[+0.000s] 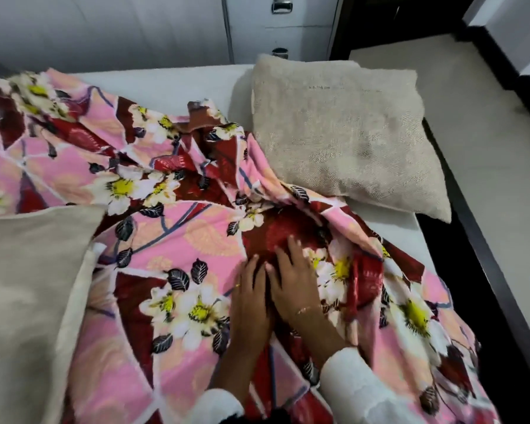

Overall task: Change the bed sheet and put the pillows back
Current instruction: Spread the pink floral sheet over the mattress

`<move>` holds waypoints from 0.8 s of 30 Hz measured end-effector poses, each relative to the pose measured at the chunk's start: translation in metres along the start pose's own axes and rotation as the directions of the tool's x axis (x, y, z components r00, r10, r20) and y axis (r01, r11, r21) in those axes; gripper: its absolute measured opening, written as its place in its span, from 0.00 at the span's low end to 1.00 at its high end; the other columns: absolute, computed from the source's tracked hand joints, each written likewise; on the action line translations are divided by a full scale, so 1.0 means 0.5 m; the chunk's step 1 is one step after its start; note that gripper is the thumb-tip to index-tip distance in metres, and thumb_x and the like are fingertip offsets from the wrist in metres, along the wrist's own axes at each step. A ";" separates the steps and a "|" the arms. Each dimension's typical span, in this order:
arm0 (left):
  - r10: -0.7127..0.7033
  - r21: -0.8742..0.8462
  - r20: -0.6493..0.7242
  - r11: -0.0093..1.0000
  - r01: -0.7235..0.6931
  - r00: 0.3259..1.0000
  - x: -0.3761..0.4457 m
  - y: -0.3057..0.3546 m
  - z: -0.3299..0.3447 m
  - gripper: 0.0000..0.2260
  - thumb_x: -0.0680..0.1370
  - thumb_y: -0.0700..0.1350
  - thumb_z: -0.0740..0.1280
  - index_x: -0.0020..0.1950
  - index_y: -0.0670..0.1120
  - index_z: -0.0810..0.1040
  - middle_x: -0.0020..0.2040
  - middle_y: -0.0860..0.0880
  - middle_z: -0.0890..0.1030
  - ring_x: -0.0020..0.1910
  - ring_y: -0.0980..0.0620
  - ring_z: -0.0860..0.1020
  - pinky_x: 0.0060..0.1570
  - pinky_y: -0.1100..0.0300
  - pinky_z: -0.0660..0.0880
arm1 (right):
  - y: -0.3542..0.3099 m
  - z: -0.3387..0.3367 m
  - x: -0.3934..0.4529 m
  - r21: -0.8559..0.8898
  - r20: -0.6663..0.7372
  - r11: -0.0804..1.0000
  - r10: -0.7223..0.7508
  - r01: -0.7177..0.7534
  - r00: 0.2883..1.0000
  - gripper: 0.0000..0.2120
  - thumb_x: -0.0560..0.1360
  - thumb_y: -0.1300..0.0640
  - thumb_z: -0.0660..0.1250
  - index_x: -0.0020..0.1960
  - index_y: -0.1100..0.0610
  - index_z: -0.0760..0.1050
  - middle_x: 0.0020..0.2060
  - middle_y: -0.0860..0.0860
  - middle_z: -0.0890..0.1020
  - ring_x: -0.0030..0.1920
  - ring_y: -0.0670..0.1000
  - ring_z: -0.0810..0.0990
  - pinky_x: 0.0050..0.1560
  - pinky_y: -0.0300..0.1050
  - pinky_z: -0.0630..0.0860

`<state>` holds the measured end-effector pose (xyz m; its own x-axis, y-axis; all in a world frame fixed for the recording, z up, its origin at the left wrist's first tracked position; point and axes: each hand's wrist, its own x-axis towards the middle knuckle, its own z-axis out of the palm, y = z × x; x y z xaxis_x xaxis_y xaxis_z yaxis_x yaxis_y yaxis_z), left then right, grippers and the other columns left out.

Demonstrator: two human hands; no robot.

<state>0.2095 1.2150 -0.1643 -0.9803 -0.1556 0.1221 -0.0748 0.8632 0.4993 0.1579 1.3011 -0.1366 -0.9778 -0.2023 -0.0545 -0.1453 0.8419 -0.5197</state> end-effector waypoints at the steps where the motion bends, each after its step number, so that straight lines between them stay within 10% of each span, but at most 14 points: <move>1: 0.005 0.024 -0.039 1.000 -0.004 0.999 -0.019 -0.012 -0.025 0.17 0.75 0.44 0.56 0.61 0.40 0.73 0.61 0.38 0.77 0.64 0.40 0.72 0.63 0.46 0.66 | -0.030 0.016 -0.038 0.069 -0.023 0.998 -0.010 0.012 1.000 0.22 0.73 0.50 0.54 0.54 0.62 0.79 0.58 0.64 0.78 0.55 0.62 0.80 0.50 0.54 0.78; 6: 0.066 0.313 -0.198 0.950 0.000 0.978 -0.108 -0.134 -0.229 0.15 0.71 0.46 0.57 0.51 0.45 0.80 0.56 0.44 0.80 0.63 0.42 0.70 0.61 0.38 0.66 | -0.234 0.088 -0.196 0.505 0.081 0.859 0.052 -0.086 0.995 0.22 0.77 0.50 0.53 0.49 0.65 0.78 0.47 0.61 0.80 0.51 0.58 0.77 0.52 0.42 0.65; 10: -0.214 0.349 -0.382 0.867 0.355 0.899 -0.232 -0.279 -0.398 0.23 0.67 0.49 0.61 0.61 0.45 0.74 0.65 0.42 0.73 0.70 0.39 0.61 0.68 0.36 0.45 | -0.422 0.171 -0.297 0.699 0.374 0.615 0.120 -0.365 0.920 0.09 0.77 0.54 0.64 0.50 0.59 0.78 0.48 0.56 0.82 0.50 0.54 0.78 0.52 0.44 0.71; 14: -0.783 -0.175 -0.409 0.572 0.801 0.469 -0.350 -0.386 -0.482 0.37 0.71 0.58 0.66 0.73 0.41 0.60 0.74 0.38 0.56 0.73 0.32 0.52 0.67 0.34 0.51 | -0.558 0.252 -0.376 0.768 0.633 0.137 -0.015 -0.626 0.774 0.35 0.62 0.48 0.78 0.64 0.56 0.70 0.56 0.56 0.81 0.55 0.57 0.81 0.54 0.55 0.78; 16: -0.867 -0.451 -0.281 0.498 0.741 0.412 -0.394 -0.399 -0.497 0.40 0.71 0.55 0.72 0.74 0.43 0.56 0.74 0.39 0.53 0.72 0.38 0.57 0.68 0.42 0.61 | -0.582 0.262 -0.389 0.760 0.648 0.037 0.018 -0.648 0.761 0.32 0.65 0.57 0.77 0.65 0.59 0.69 0.56 0.59 0.80 0.54 0.59 0.81 0.46 0.50 0.81; 19: -0.838 -0.822 -0.193 0.422 0.382 0.510 -0.409 -0.397 -0.509 0.35 0.73 0.38 0.71 0.73 0.49 0.54 0.71 0.42 0.63 0.64 0.48 0.70 0.60 0.57 0.73 | -0.582 0.252 -0.391 0.712 0.702 -0.050 0.022 -0.700 0.712 0.20 0.73 0.63 0.68 0.64 0.63 0.71 0.54 0.62 0.80 0.53 0.65 0.80 0.52 0.62 0.77; 24: -0.843 -0.823 -0.238 0.439 0.361 0.483 -0.394 -0.302 -0.495 0.40 0.70 0.47 0.74 0.76 0.52 0.54 0.69 0.42 0.60 0.65 0.48 0.67 0.60 0.63 0.67 | -0.533 0.153 -0.400 0.774 0.614 -0.136 -0.075 -0.618 0.786 0.09 0.75 0.67 0.62 0.54 0.60 0.76 0.45 0.58 0.82 0.37 0.54 0.84 0.31 0.44 0.80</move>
<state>0.4590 0.9964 -0.0516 -0.3666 -0.9169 -0.1577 -0.2360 -0.0723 0.9691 0.4035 1.0790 -0.0526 -0.6646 -0.5295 -0.5271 0.7410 -0.3769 -0.5557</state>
